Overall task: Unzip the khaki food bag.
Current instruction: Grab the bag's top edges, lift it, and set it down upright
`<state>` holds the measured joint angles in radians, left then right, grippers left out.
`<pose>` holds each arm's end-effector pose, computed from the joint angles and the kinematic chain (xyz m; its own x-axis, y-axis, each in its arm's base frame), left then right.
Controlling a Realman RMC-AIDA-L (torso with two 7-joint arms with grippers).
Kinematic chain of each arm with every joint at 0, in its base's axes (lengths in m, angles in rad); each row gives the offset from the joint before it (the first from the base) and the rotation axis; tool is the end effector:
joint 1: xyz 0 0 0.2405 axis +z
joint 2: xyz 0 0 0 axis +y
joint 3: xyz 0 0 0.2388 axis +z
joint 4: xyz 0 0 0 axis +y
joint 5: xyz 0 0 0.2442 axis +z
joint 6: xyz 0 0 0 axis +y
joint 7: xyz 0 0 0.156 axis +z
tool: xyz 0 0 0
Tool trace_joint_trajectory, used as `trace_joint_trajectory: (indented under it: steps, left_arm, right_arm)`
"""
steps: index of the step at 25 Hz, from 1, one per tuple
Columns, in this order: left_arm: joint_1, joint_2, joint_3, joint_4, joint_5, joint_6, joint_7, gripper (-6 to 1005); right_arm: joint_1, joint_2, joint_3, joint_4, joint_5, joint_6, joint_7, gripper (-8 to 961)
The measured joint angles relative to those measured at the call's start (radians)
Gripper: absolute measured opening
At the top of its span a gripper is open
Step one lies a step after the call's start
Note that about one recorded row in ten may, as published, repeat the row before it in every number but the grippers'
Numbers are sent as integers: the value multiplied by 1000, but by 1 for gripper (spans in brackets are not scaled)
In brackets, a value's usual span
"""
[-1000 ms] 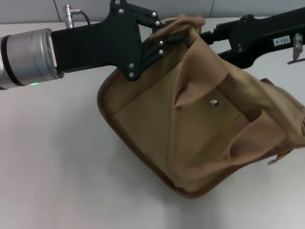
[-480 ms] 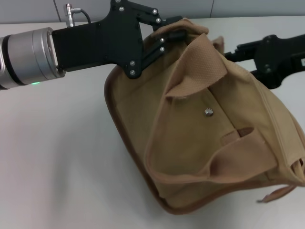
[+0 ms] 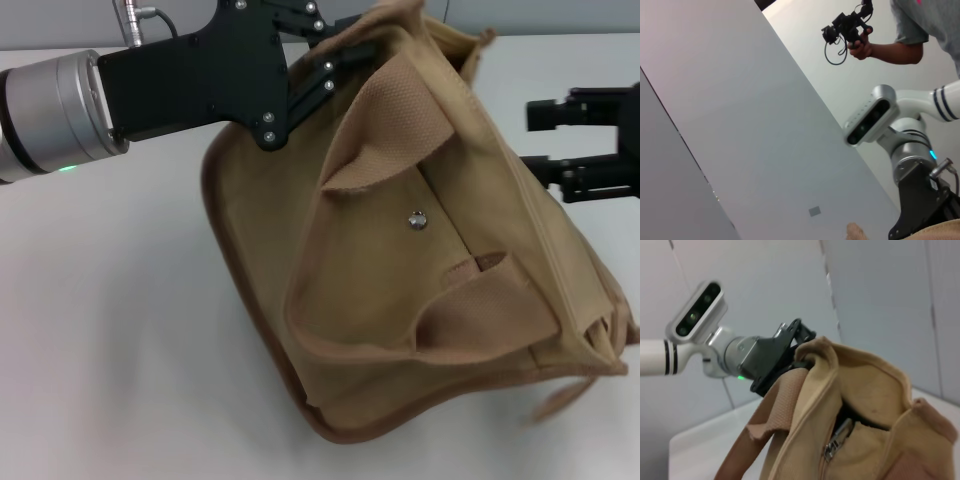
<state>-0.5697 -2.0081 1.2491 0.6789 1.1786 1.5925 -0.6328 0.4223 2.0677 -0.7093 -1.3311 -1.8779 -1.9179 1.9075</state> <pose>-0.1444 0.3692 0.0086 0.5796 -0.5592 0.5928 -0.2385 -0.8119 -0.5328 0.1903 0.3269 0.1213 0.8164 -0.3219 -0.4794 -0.4155 -0.9040 -0.1006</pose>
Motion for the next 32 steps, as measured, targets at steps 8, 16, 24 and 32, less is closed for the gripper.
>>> trace_joint_trajectory:
  steps: [8, 16, 24, 32]
  left_arm:
    - [1, -1, 0, 0, 6, 7, 6, 86]
    - [3, -9, -1, 0, 8, 9, 25, 85]
    - [0, -9, -3, 1, 9, 10, 25, 85]
    - [-6, -6, -2, 3, 10, 11, 27, 85]
  right_arm:
    - [-73, 15, 84, 84, 132, 17, -153, 842]
    - [-82, 20, 56, 166, 245, 78, -251, 842]
    - [-60, 21, -115, 168, 257, 227, -258, 842]
    - [-4, 13, -249, 110, 190, 326, -144, 841]
